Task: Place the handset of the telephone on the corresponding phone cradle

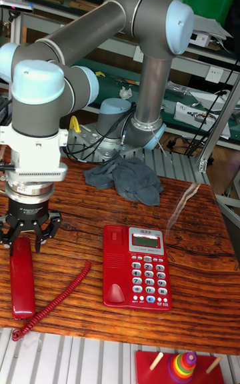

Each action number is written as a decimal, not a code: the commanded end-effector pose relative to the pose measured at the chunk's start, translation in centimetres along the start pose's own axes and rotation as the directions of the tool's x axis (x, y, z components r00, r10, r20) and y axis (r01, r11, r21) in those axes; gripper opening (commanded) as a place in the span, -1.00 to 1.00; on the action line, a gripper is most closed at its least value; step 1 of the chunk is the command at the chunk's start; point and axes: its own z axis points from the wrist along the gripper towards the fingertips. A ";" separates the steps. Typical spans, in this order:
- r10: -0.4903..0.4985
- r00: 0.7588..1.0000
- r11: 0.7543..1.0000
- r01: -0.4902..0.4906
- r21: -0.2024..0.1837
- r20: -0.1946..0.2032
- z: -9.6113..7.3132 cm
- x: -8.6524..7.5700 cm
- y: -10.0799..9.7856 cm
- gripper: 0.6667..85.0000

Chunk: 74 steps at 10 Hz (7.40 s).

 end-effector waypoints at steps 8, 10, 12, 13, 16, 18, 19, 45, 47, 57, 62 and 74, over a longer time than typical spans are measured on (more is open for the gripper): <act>0.057 0.998 0.998 -0.057 -0.033 -0.019 1.4 -1.0 -0.1 0.32; 0.050 0.999 0.999 -0.050 -0.017 -0.022 1.7 -1.1 -0.6 0.32; 0.048 0.999 0.999 -0.048 -0.011 -0.019 1.7 -1.2 -0.8 0.32; 0.047 0.999 0.999 -0.047 -0.014 -0.017 1.8 -1.4 -0.8 0.32; 0.049 0.999 0.998 -0.049 -0.027 -0.011 2.1 -1.8 -0.6 0.34; 0.060 0.998 0.997 -0.061 -0.038 -0.023 2.3 -1.7 -0.3 0.34; 0.060 0.998 0.997 -0.061 -0.038 -0.024 2.5 -1.7 -0.4 0.34; 0.334 0.937 0.940 -0.339 -0.034 -0.100 -2.0 -2.2 5.2 -0.09; 0.341 0.937 0.939 -0.343 -0.019 -0.077 -1.9 -2.9 6.1 -0.10; 0.234 0.972 0.968 -0.232 0.096 -0.009 -1.8 -4.0 3.4 -0.15; 0.260 0.965 0.965 -0.259 0.038 -0.026 -1.7 -3.9 4.9 -0.15; 0.382 0.923 0.923 -0.383 -0.023 -0.049 -3.2 -7.7 13.3 -0.16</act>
